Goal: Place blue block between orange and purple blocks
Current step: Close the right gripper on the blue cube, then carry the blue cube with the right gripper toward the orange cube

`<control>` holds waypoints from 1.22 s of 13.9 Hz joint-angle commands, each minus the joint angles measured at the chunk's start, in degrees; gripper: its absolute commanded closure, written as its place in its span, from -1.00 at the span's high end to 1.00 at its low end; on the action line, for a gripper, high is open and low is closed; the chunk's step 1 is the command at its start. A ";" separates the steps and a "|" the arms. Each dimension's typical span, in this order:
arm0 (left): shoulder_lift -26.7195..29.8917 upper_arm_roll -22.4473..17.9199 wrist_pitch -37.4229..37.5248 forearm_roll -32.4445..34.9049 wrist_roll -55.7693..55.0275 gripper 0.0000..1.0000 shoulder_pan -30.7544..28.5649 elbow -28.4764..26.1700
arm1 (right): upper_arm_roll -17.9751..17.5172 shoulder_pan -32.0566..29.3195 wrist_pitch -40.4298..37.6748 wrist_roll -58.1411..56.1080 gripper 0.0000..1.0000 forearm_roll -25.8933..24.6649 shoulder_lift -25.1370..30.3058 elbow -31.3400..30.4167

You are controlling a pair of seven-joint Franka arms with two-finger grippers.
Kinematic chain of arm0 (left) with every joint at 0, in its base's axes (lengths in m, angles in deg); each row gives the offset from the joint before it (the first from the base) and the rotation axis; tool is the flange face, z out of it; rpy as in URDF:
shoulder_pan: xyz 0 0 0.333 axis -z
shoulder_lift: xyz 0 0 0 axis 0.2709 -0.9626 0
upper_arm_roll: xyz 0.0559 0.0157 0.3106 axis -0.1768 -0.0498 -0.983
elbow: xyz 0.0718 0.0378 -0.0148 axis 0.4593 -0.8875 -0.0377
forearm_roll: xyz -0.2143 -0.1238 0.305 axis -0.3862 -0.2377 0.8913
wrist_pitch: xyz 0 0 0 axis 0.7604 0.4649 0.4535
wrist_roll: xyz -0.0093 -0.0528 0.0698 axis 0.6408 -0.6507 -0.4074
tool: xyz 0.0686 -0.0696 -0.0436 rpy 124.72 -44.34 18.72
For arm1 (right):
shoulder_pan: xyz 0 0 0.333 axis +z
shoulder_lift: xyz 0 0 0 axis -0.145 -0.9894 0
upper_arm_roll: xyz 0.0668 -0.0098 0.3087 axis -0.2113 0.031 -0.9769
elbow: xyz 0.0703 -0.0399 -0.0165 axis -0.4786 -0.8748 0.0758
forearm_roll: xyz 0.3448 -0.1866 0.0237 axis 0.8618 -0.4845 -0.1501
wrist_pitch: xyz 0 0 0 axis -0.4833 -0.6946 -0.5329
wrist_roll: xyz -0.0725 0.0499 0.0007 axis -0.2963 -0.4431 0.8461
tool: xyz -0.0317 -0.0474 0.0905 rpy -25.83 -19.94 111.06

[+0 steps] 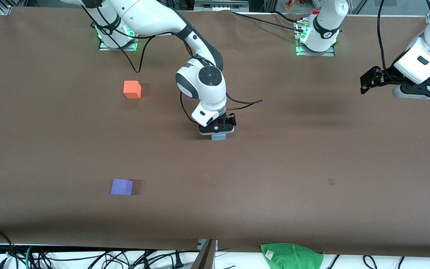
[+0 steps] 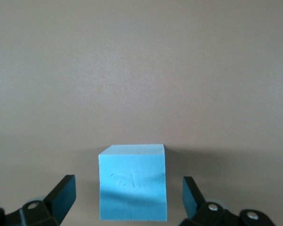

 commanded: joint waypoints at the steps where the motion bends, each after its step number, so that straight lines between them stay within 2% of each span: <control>1: -0.70 -0.14 1.26 0.87 -0.80 1.00 0.45 1.63 | 0.32 0.42 2.37 0.87 1.00 -1.22 -2.47 1.24; 6: -0.70 -0.14 1.26 0.87 -0.80 1.00 0.54 1.63 | 0.32 0.42 3.17 0.96 0.98 -1.31 -3.88 1.15; 7: -0.70 -0.14 1.26 0.87 -0.80 1.00 0.54 1.63 | 0.32 0.42 3.17 0.87 0.85 -1.31 -4.05 1.15; 8: -0.70 -0.14 1.26 0.87 -0.80 1.00 0.54 1.63 | 0.32 0.42 3.17 0.87 0.55 -1.31 -4.14 1.15; 10: -0.70 -0.14 1.26 0.87 -0.80 1.00 0.54 1.63 | 0.32 0.42 3.17 0.87 0.07 -1.22 -4.23 0.89; 11: -0.70 -0.14 1.26 0.78 -0.80 1.00 0.54 1.63 | 0.32 0.42 3.08 0.87 -0.13 -1.22 -4.14 0.80; 12: -0.79 -0.14 1.26 0.87 -0.80 1.00 0.54 1.63 | 0.40 -0.01 3.08 0.26 -0.23 -1.22 -3.79 0.80; 14: -0.70 -0.14 1.26 0.78 -0.80 1.00 0.54 1.64 | 0.93 -1.93 1.33 -0.80 -0.23 -0.96 -2.04 0.89; 17: -0.79 -0.14 1.26 0.78 -0.80 1.00 0.54 1.72 | 1.02 -5.54 -6.30 -6.75 -0.22 -0.43 1.56 0.28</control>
